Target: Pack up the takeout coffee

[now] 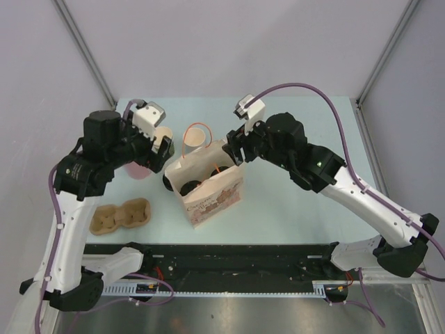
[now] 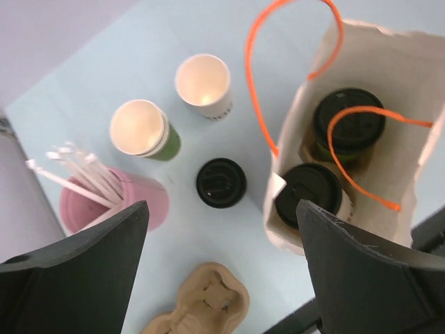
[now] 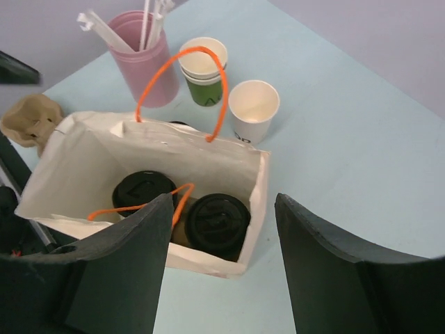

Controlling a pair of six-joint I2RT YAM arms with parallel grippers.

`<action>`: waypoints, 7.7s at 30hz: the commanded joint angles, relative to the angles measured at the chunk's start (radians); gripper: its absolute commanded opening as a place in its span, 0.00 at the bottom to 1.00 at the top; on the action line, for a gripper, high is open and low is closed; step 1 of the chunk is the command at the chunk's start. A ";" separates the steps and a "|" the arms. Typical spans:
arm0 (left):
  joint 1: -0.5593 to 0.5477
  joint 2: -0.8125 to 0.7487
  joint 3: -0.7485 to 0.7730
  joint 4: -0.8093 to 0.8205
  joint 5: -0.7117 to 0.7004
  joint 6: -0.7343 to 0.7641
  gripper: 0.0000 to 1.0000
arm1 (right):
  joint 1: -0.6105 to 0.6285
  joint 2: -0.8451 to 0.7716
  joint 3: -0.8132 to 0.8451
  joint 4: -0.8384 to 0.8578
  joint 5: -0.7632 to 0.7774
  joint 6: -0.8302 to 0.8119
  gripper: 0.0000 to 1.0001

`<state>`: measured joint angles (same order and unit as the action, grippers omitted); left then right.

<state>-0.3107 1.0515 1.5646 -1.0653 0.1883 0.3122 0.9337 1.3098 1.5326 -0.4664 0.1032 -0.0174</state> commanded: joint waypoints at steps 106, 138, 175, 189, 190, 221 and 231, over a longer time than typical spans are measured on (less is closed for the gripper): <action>0.524 0.671 0.129 0.401 -0.130 -0.039 0.47 | -0.260 -0.153 -0.287 0.022 -0.240 -0.006 0.65; 0.470 0.594 -0.123 0.628 -0.279 -0.148 0.21 | -0.259 -0.179 -0.287 0.005 -0.258 -0.015 0.65; 0.392 -0.005 0.172 0.312 0.345 -0.306 0.00 | 0.043 0.207 0.061 0.667 -0.369 -0.024 1.00; 0.377 -0.071 0.149 0.217 0.447 -0.243 0.00 | 0.116 0.633 0.484 0.657 -0.306 -0.092 0.86; 0.377 -0.073 0.146 0.214 0.445 -0.242 0.00 | 0.116 0.643 0.500 0.652 -0.310 -0.090 0.82; 0.377 -0.027 0.077 0.274 -0.003 -0.190 1.00 | -0.051 0.123 -0.018 0.550 -0.387 0.046 0.00; 0.377 -0.016 -0.070 0.332 -0.038 -0.171 1.00 | -0.125 0.213 -0.091 0.580 -0.439 -0.064 0.00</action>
<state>0.0658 1.0561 1.5291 -0.7933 0.1749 0.1143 0.8070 1.5124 1.4403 0.1104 -0.3058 -0.0071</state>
